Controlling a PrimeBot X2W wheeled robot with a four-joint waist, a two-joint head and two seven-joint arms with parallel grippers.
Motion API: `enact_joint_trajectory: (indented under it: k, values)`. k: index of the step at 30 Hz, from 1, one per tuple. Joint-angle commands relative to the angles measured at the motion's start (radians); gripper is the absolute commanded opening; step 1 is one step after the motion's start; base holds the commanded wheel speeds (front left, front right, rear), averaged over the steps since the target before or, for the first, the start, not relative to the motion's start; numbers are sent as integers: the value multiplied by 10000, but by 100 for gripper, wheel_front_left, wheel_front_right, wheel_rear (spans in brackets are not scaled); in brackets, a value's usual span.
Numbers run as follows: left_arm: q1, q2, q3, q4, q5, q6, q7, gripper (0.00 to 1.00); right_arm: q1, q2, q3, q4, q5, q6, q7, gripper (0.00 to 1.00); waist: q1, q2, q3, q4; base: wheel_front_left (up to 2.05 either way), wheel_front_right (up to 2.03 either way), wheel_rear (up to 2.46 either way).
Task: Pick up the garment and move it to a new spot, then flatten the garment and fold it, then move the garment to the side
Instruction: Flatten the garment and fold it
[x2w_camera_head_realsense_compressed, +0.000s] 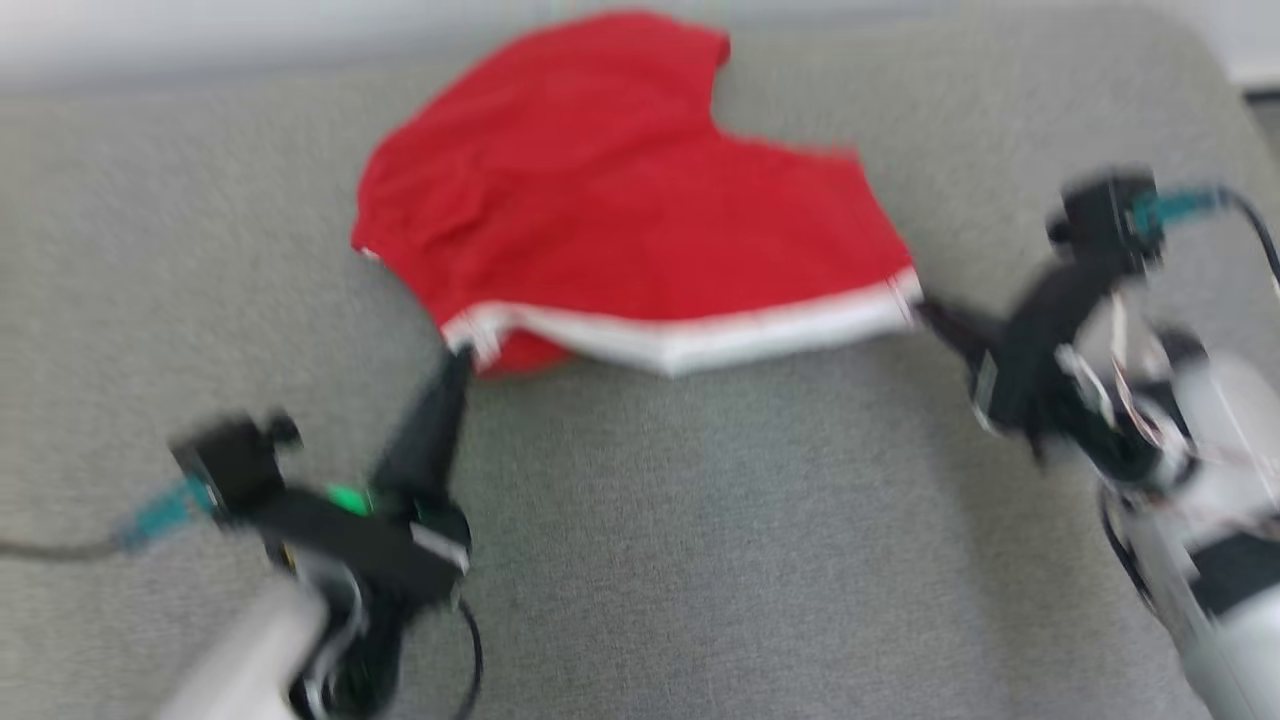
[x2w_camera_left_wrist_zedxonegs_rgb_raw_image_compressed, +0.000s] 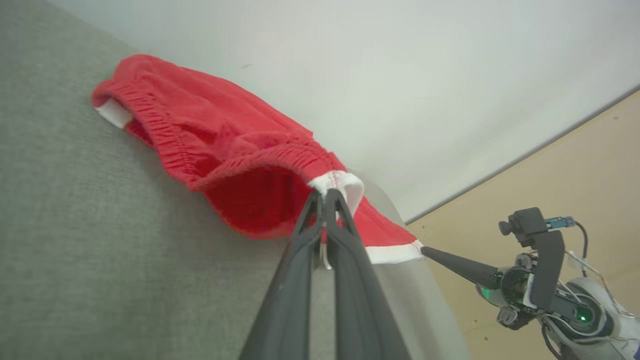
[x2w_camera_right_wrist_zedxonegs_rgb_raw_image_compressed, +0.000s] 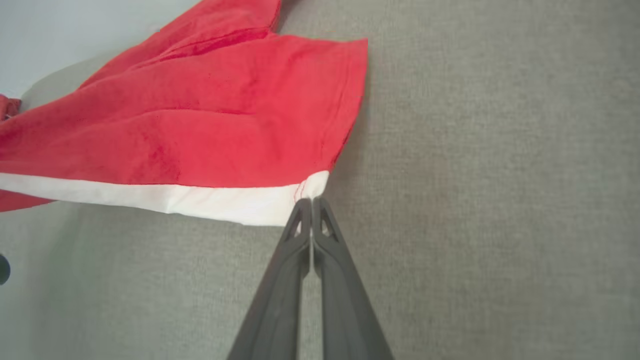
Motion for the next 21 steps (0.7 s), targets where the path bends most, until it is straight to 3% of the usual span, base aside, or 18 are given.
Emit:
enact_joint_trajectory:
  k: [1, 7, 14, 21]
  values:
    - [615, 93, -111, -199, -174, 12, -55, 0, 782, -292, -240, -452, -12, 35, 441, 0, 4, 1, -1430, 176, 0, 0, 0]
    - [2081, 265, -685, -723, 95, 13, -113, 0, 3085, -607, -1323, -2139, -226, 34, 2065, 0, 4, 1, -2337, 150, 0, 0, 0]
    - [3489, 554, -1295, -828, 707, 428, -151, 0, 5783, -5, -2670, -4270, -483, 35, 4069, 0, 4, 1, -3057, 112, 0, 0, 0]
    - [4460, 1358, -1799, -1264, 854, 898, 413, 0, 7943, 532, -3842, -6410, -945, 35, 5726, 0, 4, 1, -3230, 234, 0, 0, 0]
